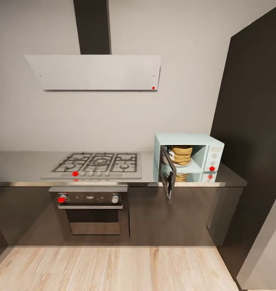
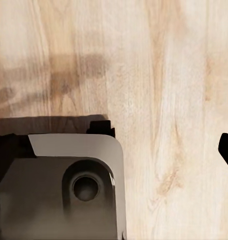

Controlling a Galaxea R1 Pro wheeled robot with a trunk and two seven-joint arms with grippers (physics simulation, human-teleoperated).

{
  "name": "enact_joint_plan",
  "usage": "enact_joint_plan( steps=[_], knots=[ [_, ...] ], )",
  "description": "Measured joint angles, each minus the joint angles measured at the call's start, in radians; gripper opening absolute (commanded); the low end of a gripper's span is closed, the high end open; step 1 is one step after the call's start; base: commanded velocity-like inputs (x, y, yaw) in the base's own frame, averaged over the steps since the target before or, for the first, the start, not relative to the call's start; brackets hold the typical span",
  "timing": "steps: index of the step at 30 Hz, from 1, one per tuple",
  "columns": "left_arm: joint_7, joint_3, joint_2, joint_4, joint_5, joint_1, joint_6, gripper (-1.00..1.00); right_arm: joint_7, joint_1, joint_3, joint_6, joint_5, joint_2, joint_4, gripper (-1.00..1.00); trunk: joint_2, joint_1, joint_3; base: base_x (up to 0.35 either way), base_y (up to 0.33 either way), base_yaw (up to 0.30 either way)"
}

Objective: In the kitchen, take the popcorn bag from the countertop, put it into the microwave, and heat it until the popcorn is cooked so the cooked popcorn ends up inside the bag.

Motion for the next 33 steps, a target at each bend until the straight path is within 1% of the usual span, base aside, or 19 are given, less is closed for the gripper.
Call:
enact_joint_plan(
  steps=[20, 29, 33],
  knots=[
    [0.0, 0.001, 0.0, 0.0, 0.0, 0.0, 0.0, 1.0, -0.009, 0.0, 0.0, 0.0, 0.0, -0.007, 0.0, 1.0, 0.0, 0.0, 0.0, 0.002, -0.258, 0.0],
    [-0.001, 0.0, 0.002, 0.0, 0.001, 0.0, 0.0, 1.0, -0.007, 0.0, 0.0, 0.0, 0.003, -0.009, 0.0, 1.0, 0.0, 0.0, 0.0, 0.154, -0.153, 0.0],
    [-0.001, 0.0, 0.002, 0.0, 0.001, 0.0, 0.0, 1.0, -0.007, 0.0, 0.001, 0.0, 0.005, -0.003, 0.0, 1.0, 0.0, 0.0, 0.0, 0.197, -0.13, 0.0]
  ],
)
